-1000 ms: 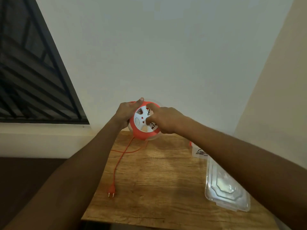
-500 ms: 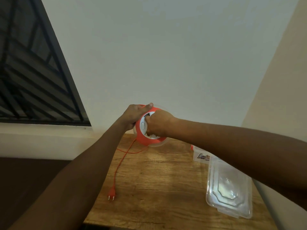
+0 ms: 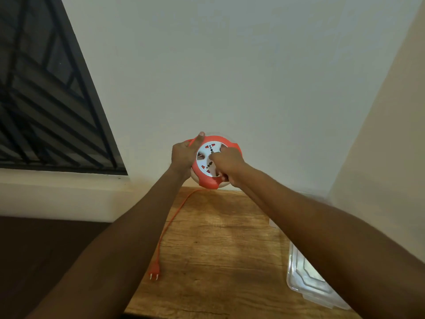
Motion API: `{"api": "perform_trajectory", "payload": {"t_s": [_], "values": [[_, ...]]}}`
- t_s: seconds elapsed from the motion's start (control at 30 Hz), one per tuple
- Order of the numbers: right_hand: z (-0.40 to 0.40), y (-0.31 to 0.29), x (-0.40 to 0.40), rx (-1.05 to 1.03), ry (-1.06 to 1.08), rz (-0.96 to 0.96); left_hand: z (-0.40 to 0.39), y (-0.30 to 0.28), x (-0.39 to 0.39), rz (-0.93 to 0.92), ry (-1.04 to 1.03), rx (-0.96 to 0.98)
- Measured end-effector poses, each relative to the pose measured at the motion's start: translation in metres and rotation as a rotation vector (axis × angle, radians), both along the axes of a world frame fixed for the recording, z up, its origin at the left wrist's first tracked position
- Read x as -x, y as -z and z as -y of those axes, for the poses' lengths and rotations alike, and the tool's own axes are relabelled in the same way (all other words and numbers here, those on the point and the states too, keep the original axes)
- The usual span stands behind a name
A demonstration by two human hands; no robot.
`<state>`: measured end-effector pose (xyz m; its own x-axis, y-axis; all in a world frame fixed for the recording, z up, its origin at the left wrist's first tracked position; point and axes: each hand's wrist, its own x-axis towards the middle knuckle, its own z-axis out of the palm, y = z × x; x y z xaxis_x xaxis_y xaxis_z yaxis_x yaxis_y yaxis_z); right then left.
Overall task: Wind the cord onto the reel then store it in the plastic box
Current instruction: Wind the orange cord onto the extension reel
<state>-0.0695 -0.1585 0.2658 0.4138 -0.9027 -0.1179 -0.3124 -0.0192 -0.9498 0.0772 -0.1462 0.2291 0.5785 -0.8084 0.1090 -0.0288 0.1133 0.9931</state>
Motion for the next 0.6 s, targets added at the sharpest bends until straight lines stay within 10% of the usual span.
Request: {"api": "perform_trajectory", "payload": {"t_s": [0.13, 0.37, 0.6], "values": [[-0.01, 0.013, 0.007, -0.005, -0.079, 0.003, 0.005, -0.002, -0.005, 0.075, 0.067, -0.066], [0.01, 0.003, 0.038, 1.303, -0.465, -0.893, 0.002, -0.004, -0.012, 0.158, 0.085, -0.177], [0.015, -0.008, 0.041, 1.381, -0.762, -1.029, 0.001, -0.002, -0.019, 0.214, 0.158, -0.23]]}}
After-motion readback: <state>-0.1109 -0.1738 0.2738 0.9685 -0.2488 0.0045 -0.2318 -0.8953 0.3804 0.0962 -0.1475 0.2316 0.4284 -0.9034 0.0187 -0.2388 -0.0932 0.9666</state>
